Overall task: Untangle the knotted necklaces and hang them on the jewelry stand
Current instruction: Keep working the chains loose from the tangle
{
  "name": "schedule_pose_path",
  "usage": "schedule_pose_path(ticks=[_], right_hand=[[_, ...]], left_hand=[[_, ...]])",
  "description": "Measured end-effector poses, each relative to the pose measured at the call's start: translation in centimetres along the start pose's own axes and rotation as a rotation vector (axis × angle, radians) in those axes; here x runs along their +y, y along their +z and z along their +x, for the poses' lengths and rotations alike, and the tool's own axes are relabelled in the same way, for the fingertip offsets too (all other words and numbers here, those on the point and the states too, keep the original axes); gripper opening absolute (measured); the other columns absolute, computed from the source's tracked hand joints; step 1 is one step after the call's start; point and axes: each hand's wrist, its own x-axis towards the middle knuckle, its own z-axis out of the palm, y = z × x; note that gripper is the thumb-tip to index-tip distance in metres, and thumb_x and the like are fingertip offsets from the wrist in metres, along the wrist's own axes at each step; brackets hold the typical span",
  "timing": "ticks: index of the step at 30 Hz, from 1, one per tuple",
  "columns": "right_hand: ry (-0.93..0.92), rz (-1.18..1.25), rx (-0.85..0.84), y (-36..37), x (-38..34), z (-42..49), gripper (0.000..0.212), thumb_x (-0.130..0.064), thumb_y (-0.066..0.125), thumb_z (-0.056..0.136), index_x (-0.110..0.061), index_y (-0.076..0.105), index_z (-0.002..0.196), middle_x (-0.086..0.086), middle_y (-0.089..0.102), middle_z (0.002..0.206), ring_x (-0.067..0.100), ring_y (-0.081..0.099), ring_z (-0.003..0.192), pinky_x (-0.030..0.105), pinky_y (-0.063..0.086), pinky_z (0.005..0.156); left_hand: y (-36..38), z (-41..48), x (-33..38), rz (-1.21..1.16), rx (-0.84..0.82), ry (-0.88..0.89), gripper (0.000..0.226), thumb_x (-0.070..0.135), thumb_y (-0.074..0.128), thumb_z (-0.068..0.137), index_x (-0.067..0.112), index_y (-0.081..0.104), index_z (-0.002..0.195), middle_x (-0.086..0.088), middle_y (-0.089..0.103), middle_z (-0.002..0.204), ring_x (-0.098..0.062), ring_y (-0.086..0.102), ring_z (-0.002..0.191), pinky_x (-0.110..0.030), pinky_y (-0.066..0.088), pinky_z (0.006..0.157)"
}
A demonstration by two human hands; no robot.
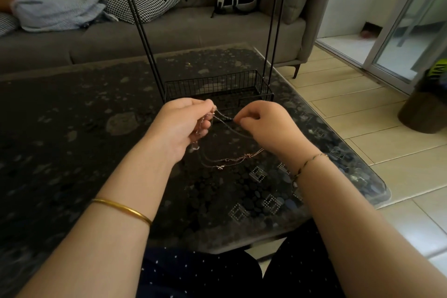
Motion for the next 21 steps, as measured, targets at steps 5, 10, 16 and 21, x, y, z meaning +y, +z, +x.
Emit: schedule_pose_path(ticks=[5, 10, 16, 21], right_hand=[[-0.03, 0.175, 0.093, 0.2, -0.5, -0.2, 0.017, -0.01, 0.058, 0.084, -0.021, 0.068, 0.091, -0.011, 0.063, 0.081, 0.008, 0.061, 0.072, 0.02, 0.05, 0.065], [-0.177, 0.206, 0.111, 0.5, -1.1, -0.4, 0.007, -0.018, 0.073, 0.077, -0.023, 0.07, 0.082, -0.007, 0.064, 0.088, 0.007, 0.059, 0.087, 0.023, 0.049, 0.078], [-0.272, -0.02, 0.142, 1.2, -1.3, -0.3, 0.012, -0.028, 0.074, 0.076, -0.023, 0.071, 0.088, -0.005, 0.059, 0.102, 0.015, 0.051, 0.105, 0.027, 0.043, 0.087], [-0.325, -0.161, 0.143, 1.4, -1.5, -0.4, 0.015, -0.032, 0.07, 0.079, -0.022, 0.07, 0.089, -0.005, 0.059, 0.103, 0.017, 0.049, 0.105, 0.037, 0.043, 0.088]], left_hand=[[0.1, -0.5, 0.1, 0.036, -0.029, -0.009, 0.008, 0.017, 0.064, 0.09, 0.012, 0.07, 0.089, 0.001, 0.071, 0.075, -0.008, 0.067, 0.065, -0.025, 0.055, 0.065], [0.1, -0.8, 0.2, 0.053, -0.022, -0.005, 0.005, 0.015, 0.064, 0.09, 0.011, 0.067, 0.091, -0.001, 0.075, 0.071, -0.013, 0.072, 0.065, -0.024, 0.056, 0.056], [0.2, -0.9, 0.3, 0.103, 0.021, -0.004, 0.007, 0.016, 0.065, 0.09, 0.01, 0.067, 0.091, -0.004, 0.073, 0.069, -0.016, 0.072, 0.062, -0.024, 0.057, 0.052], [0.3, -1.1, 0.3, 0.138, 0.033, 0.011, 0.009, 0.015, 0.064, 0.091, 0.008, 0.068, 0.088, -0.003, 0.072, 0.066, -0.014, 0.071, 0.056, -0.021, 0.056, 0.049]])
